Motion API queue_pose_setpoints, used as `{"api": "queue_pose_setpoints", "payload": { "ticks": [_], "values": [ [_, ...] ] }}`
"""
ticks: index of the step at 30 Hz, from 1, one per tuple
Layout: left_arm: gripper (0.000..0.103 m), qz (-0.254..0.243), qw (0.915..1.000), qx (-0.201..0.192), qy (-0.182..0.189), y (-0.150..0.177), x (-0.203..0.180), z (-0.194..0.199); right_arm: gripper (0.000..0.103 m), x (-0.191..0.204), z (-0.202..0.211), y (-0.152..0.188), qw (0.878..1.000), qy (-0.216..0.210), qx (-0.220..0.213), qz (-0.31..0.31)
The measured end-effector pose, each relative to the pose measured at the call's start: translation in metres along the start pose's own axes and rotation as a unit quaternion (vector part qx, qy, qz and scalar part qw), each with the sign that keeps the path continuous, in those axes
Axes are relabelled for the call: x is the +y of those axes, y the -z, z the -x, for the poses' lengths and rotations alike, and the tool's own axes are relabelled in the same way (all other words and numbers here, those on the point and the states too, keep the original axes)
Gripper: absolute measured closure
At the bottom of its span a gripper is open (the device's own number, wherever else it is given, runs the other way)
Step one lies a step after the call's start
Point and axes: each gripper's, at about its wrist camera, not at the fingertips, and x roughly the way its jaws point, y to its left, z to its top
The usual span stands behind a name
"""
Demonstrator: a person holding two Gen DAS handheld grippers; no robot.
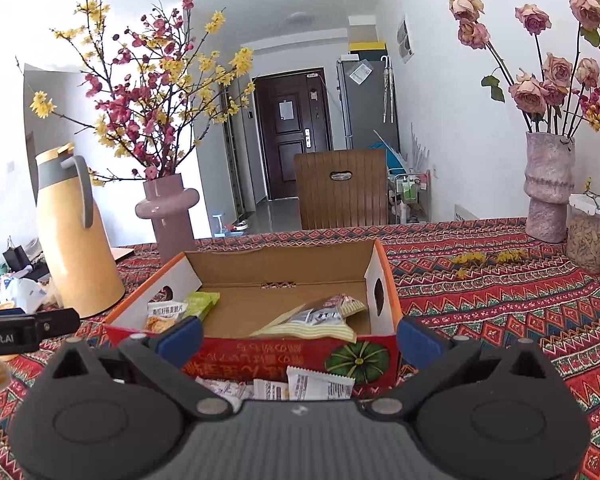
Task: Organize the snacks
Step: 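Withdraw both tools from the box toward the snack pile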
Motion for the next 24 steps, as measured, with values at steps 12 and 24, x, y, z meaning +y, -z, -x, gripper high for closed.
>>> {"api": "queue_pose_setpoints", "payload": {
  "ticks": [12, 24],
  "values": [
    [0.0, -0.004, 0.9995, 0.032, 0.002, 0.041, 0.018, 0.021, 0.0, -0.006, 0.023, 0.038, 1.0, 0.002, 0.028, -0.01],
    [0.0, -0.01, 0.9984, 0.048, 0.029, 0.058, 0.01, 0.032, 0.0, 0.002, 0.03, 0.068, 0.997, -0.009, 0.071, 0.0]
  ]
}}
